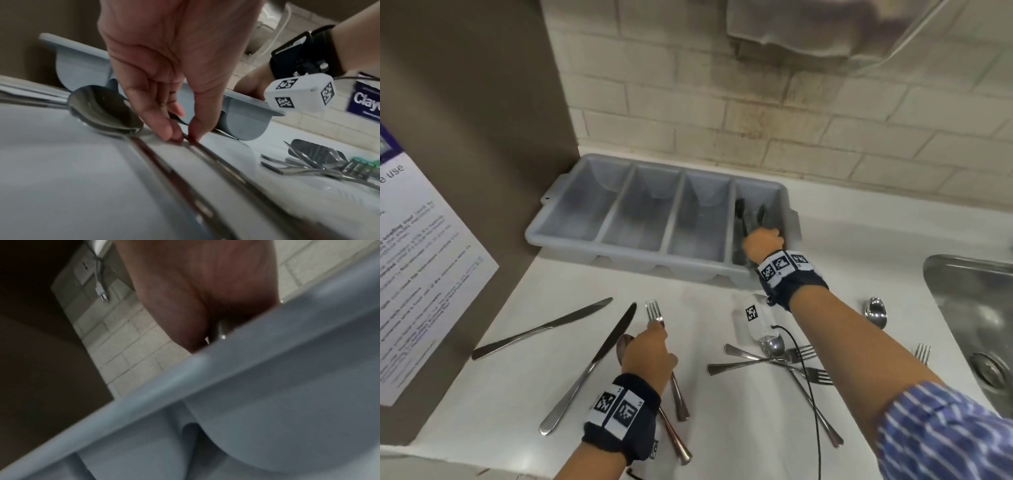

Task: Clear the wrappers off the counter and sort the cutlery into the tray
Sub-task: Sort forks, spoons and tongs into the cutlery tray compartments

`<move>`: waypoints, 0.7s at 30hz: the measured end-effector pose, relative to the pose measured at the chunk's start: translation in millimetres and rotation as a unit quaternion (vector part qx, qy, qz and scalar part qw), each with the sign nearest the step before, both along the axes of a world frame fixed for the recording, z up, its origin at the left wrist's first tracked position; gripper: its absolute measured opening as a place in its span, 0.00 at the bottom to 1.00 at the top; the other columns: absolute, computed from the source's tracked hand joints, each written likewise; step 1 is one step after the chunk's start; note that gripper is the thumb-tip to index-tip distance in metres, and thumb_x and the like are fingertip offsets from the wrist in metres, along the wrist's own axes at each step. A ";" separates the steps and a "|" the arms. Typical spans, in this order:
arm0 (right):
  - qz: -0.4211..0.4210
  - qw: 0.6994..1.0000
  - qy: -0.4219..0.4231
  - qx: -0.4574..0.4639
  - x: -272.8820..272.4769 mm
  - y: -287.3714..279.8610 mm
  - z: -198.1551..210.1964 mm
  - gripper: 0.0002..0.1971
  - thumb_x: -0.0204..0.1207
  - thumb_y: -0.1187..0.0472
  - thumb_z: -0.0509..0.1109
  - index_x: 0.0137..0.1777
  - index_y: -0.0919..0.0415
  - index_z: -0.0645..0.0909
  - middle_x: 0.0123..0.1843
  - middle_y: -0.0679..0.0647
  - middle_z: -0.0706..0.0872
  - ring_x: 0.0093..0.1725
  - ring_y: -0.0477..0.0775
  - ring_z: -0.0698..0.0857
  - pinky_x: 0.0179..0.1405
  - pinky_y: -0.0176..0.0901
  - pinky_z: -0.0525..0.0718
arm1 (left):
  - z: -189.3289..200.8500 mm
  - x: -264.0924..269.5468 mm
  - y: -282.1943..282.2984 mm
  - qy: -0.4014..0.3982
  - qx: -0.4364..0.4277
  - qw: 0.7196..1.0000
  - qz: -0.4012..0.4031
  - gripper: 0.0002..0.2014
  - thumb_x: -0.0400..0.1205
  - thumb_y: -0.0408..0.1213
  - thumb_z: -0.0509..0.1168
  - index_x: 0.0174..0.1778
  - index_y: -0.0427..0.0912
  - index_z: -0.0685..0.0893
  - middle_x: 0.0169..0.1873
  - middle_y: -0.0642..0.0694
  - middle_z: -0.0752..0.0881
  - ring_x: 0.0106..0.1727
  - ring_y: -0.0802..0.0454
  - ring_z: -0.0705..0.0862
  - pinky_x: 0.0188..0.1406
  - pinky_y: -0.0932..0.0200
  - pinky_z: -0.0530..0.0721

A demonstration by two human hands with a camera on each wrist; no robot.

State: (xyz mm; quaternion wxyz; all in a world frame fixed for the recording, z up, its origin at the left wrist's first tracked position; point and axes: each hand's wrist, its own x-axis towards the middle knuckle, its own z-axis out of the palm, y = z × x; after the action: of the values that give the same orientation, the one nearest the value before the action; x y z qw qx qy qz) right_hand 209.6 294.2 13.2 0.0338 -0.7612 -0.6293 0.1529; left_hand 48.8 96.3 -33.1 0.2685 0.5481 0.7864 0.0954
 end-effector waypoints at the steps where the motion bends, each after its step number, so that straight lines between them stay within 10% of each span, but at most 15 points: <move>1: 0.008 1.000 -0.005 -0.012 0.9 1.1 -6.1 0.20 0.81 0.60 0.58 0.66 0.75 0.73 0.69 0.70 0.76 0.68 0.66 0.73 0.68 0.54 0.73 | 0.5 -1.5 -0.3 -0.007 -0.005 1.000 0.007 0.20 0.73 0.36 0.69 0.60 0.42 0.74 0.44 0.46 0.89 0.54 0.45 0.85 0.60 0.53 0.76; 5: 0.051 0.996 0.069 -0.036 16.4 -5.9 -10.0 0.24 0.77 0.52 0.67 0.63 0.73 0.74 0.62 0.70 0.81 0.62 0.68 0.81 0.61 0.53 0.81 | 6.1 -12.1 -2.4 -0.179 -0.007 0.979 0.096 0.26 0.69 0.30 0.72 0.64 0.41 0.76 0.39 0.42 0.86 0.41 0.49 0.84 0.35 0.62 0.83; 9: 0.113 0.966 0.163 0.164 45.1 -54.2 15.6 0.19 0.75 0.62 0.68 0.66 0.64 0.76 0.65 0.64 0.79 0.65 0.64 0.77 0.68 0.54 0.75 | 37.8 -19.7 -17.6 -0.317 0.041 0.944 0.082 0.13 0.77 0.23 0.65 0.48 0.45 0.86 0.29 0.46 0.80 0.29 0.49 0.82 0.22 0.68 0.84; 12: 0.088 0.949 0.184 0.243 74.4 -116.8 19.0 0.06 0.74 0.63 0.68 0.49 0.56 0.81 0.46 0.54 0.84 0.48 0.59 0.82 0.54 0.53 0.82 | 70.1 -25.2 -15.6 -0.327 0.123 0.935 0.059 0.16 0.82 0.27 0.61 0.48 0.54 0.87 0.31 0.48 0.80 0.14 0.60 0.74 0.13 0.71 0.76; 14: 0.061 0.966 0.167 0.186 88.9 -153.5 10.1 0.04 0.74 0.60 0.69 0.39 0.52 0.77 0.34 0.45 0.80 0.37 0.56 0.81 0.48 0.56 0.85 | 88.3 -27.8 6.1 -0.279 0.191 0.941 0.033 0.15 0.83 0.32 0.62 0.58 0.54 0.86 0.36 0.54 0.81 0.17 0.60 0.76 0.19 0.72 0.78; 16: 0.038 0.979 0.170 0.104 100.4 -181.2 -3.6 0.06 0.74 0.57 0.70 0.37 0.54 0.78 0.31 0.50 0.84 0.36 0.58 0.82 0.40 0.53 0.87 | 98.3 -26.3 43.7 -0.219 0.215 0.952 0.006 0.17 0.83 0.32 0.60 0.67 0.45 0.81 0.51 0.49 0.84 0.43 0.50 0.88 0.49 0.59 0.87; 18: 0.037 0.987 0.144 0.056 109.8 -203.1 -12.6 0.04 0.74 0.56 0.70 0.41 0.55 0.80 0.31 0.51 0.84 0.32 0.54 0.79 0.26 0.42 0.77 | 94.6 -21.8 91.0 -0.136 0.204 0.969 -0.041 0.21 0.83 0.27 0.57 0.73 0.39 0.75 0.67 0.36 0.79 0.67 0.37 0.79 0.71 0.49 0.75; 21: 0.022 0.994 0.107 0.027 121.0 -226.2 -27.0 0.06 0.74 0.54 0.69 0.43 0.56 0.81 0.31 0.48 0.83 0.32 0.50 0.77 0.25 0.36 0.70 | 81.4 -3.6 149.4 -0.051 0.128 0.988 -0.075 0.26 0.80 0.22 0.53 0.76 0.39 0.70 0.71 0.28 0.72 0.72 0.33 0.73 0.75 0.47 0.69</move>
State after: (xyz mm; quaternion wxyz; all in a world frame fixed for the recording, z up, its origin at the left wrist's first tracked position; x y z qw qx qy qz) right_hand 330.6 68.0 -13.8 0.1185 -0.7251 -0.6426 0.2175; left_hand 45.2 245.7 48.3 0.2423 0.6298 0.7097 0.2026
